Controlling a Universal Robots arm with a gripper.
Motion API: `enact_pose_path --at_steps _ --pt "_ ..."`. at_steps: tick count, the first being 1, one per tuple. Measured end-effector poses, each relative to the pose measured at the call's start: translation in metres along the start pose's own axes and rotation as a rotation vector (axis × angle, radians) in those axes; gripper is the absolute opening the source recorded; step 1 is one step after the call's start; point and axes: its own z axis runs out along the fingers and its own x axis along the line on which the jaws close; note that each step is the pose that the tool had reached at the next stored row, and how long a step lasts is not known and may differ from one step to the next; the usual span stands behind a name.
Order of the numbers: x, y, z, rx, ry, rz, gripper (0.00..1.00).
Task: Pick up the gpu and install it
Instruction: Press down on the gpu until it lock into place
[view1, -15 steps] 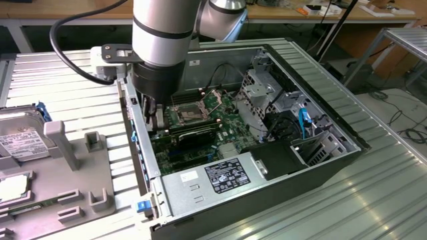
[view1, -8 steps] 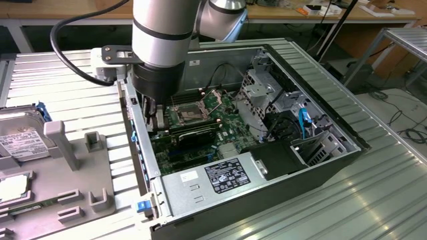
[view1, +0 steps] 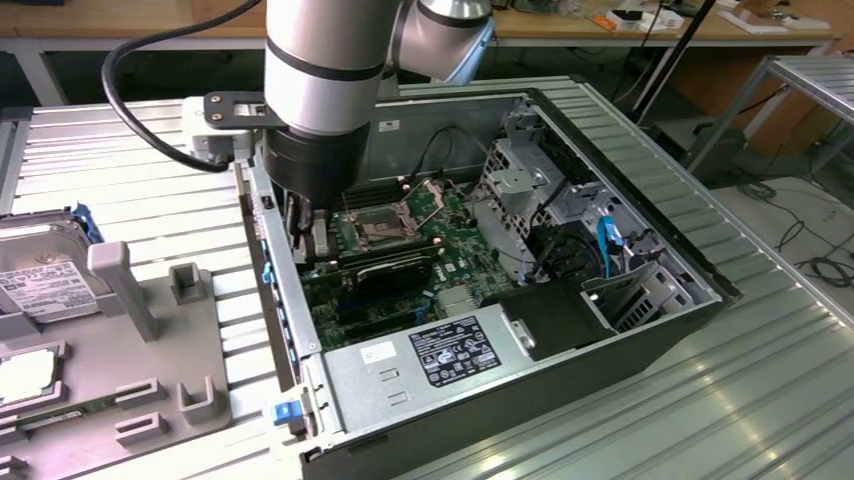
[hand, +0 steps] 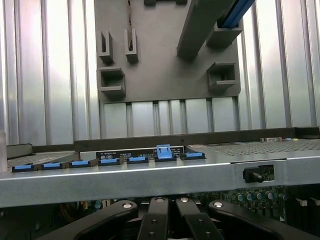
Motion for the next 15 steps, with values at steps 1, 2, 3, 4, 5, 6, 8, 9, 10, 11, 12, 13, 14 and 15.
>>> enact_pose_path --at_steps 1,2,3,4,5,6,8,9,10,11,12,13,14,15 --pt "0.0 -0.0001 0.0007 0.0001 -0.0001 0.0 0.11" --pt "0.0 -0.0001 0.0014 0.0003 -0.0004 0.0 0.11" --pt "-0.0001 -0.0002 0.0019 0.0004 -0.0007 0.0 0.11" --pt "-0.0001 -0.0002 0.002 0.0002 -0.0005 0.0 0.11" --pt "-0.0001 -0.0002 0.0019 0.0 -0.0005 0.0 0.11" --pt "-0.0001 -0.0003 0.002 0.0 -0.001 0.0 0.11" --pt "-0.0002 -0.0007 0.0015 -0.0015 -0.0022 0.0 0.11" --pt "-0.0002 -0.0007 0.0004 -0.0044 -0.0033 0.001 0.11" --pt "-0.0002 -0.0007 0.0 -0.0057 -0.0035 0.002 0.11" --pt "-0.0002 -0.0007 -0.0001 -0.0062 -0.004 0.002 0.11" --pt "-0.0001 -0.0008 -0.0002 -0.0064 -0.0049 0.002 0.11" --pt "-0.0002 -0.0009 -0.0005 -0.0065 -0.0052 0.002 0.11" --pt "-0.0002 -0.0009 -0.0009 -0.007 -0.0054 0.003 0.11" --pt "-0.0002 -0.0008 -0.0013 -0.0073 -0.0058 0.003 0.11"
